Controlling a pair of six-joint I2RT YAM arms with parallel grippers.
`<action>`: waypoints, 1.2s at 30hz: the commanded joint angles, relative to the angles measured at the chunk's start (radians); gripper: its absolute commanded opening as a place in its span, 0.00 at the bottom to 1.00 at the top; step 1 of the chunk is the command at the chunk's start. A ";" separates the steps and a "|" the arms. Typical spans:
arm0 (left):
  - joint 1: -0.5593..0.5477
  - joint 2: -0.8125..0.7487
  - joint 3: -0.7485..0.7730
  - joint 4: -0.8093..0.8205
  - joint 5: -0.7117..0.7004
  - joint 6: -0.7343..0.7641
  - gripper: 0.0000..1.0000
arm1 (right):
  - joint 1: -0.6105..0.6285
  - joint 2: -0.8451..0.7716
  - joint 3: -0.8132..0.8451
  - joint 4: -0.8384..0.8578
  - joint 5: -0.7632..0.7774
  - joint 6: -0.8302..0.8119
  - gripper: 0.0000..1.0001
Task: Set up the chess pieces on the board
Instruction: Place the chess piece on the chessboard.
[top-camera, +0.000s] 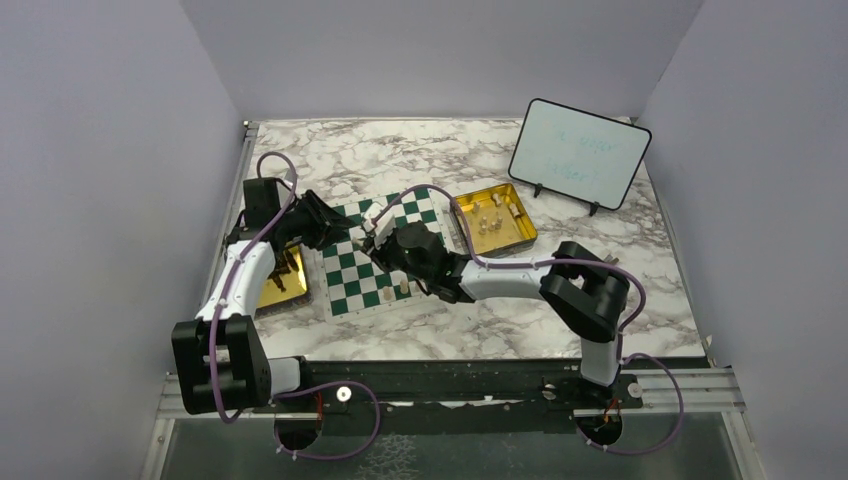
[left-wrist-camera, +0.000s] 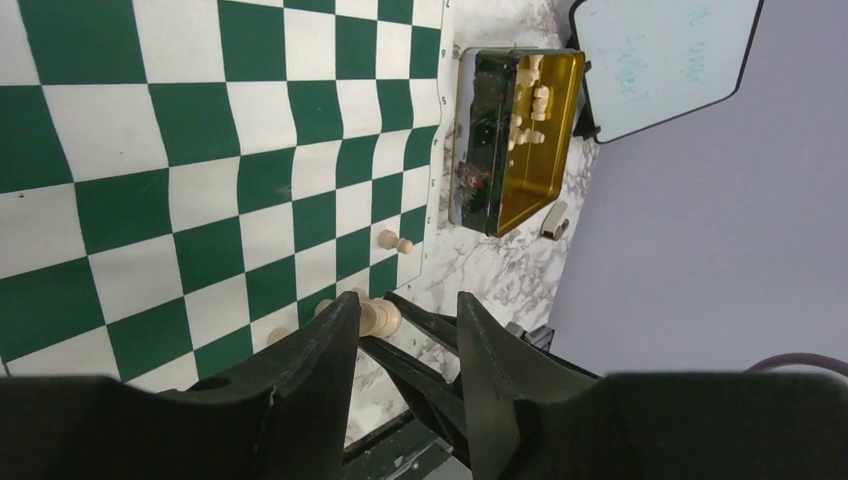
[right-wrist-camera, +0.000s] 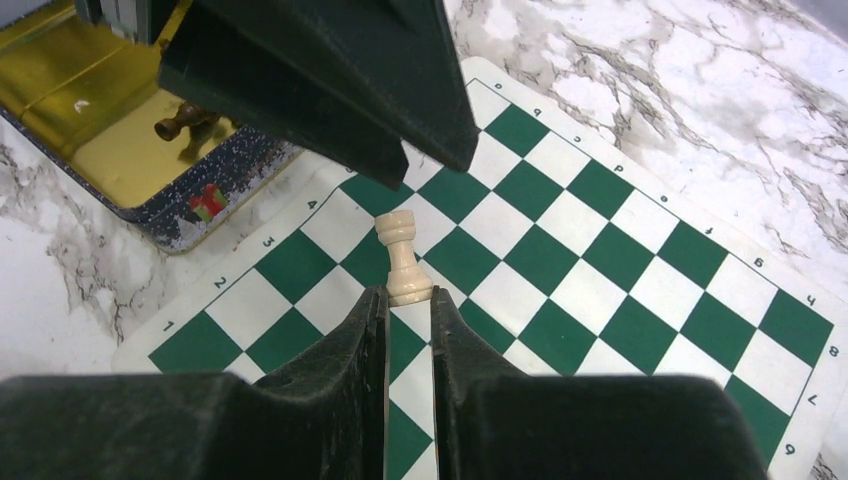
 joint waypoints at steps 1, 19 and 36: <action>-0.015 -0.002 -0.033 0.023 0.046 0.027 0.42 | 0.002 -0.055 -0.027 0.083 0.045 0.022 0.09; -0.025 0.016 -0.059 0.024 0.061 0.034 0.29 | 0.002 -0.054 -0.036 0.099 0.032 0.036 0.09; -0.041 -0.116 -0.098 0.031 -0.189 -0.022 0.03 | 0.002 -0.081 -0.085 0.092 0.045 0.082 0.53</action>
